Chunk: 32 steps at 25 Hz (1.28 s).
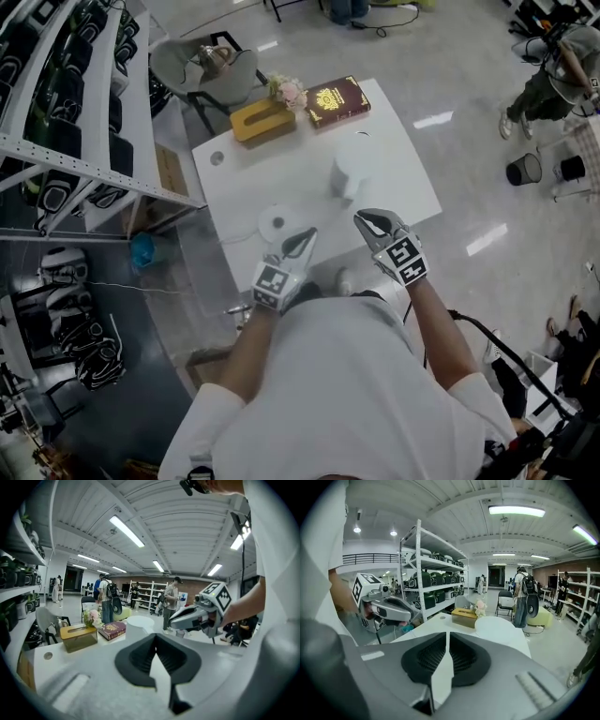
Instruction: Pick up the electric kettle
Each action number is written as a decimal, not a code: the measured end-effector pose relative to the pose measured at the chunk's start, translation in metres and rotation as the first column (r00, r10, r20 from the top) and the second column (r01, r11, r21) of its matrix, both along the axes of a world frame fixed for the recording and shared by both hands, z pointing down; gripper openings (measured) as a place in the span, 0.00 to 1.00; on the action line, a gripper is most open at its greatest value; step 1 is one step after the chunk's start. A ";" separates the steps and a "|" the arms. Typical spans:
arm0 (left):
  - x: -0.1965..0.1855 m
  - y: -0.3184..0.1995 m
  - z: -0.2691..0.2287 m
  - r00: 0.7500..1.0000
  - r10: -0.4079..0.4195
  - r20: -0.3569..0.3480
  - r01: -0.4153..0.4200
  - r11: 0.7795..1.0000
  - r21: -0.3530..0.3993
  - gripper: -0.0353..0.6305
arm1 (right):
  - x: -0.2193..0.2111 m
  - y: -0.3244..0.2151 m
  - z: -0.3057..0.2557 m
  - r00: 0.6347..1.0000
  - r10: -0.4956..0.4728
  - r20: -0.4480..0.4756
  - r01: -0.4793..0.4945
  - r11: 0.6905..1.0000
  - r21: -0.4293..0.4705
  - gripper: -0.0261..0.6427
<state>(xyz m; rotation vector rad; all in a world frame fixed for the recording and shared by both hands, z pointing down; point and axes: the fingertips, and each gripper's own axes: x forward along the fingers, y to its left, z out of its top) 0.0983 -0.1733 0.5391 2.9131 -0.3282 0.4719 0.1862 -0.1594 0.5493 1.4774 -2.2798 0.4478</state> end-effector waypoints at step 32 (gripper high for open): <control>-0.056 0.093 -0.020 0.979 -0.205 -0.007 0.205 0.979 -0.007 0.06 | -0.051 0.086 -0.014 0.987 -0.160 0.026 0.158 0.986 0.042 0.04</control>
